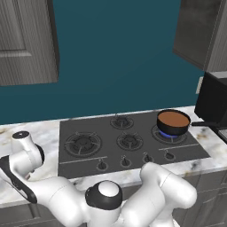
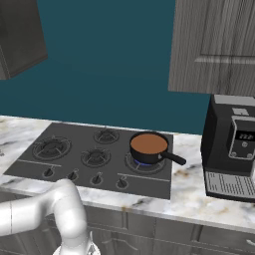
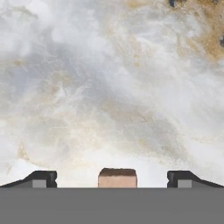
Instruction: Pick up the sugar cube(s) and place them in the saucepan with hot chocolate.
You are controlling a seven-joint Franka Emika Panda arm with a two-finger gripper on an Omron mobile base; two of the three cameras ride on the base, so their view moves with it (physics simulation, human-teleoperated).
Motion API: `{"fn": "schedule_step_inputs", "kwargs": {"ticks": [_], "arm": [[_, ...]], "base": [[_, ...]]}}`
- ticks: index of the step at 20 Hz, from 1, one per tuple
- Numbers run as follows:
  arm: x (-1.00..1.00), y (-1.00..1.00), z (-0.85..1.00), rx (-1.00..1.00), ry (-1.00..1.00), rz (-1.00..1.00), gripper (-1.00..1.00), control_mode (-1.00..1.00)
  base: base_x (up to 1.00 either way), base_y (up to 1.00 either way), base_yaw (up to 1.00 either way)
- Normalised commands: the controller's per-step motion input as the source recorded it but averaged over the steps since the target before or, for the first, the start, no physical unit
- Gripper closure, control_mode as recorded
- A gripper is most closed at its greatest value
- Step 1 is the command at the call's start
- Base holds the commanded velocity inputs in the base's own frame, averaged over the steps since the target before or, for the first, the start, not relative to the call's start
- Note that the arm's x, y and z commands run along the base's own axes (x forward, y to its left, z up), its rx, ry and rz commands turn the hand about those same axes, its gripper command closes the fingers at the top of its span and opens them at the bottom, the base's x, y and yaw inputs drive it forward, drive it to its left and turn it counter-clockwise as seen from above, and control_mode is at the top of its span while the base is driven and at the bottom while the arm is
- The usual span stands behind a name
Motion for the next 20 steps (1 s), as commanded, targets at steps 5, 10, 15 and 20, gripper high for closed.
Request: {"fn": "schedule_step_inputs", "kwargs": {"ticks": [5, 10, 15, 20], "arm": [[-0.04, 0.0, -0.01, 0.0, 0.0, 0.0, 1.0, -1.0], [0.0, 0.0, 0.0, 0.0, 0.0, 0.0, 1.0, -1.0], [0.0, 0.0, 0.0, 0.0, 0.0, 0.0, 1.0, -1.0], [-0.08, -0.35, 0.22, 0.03, -0.01, 0.0, 1.0, -1.0]], "base": [[0.0, 0.0, 0.0], [0.0, 0.0, 0.0], [0.0, 0.0, 0.0], [0.0, 0.0, 0.0]]}}
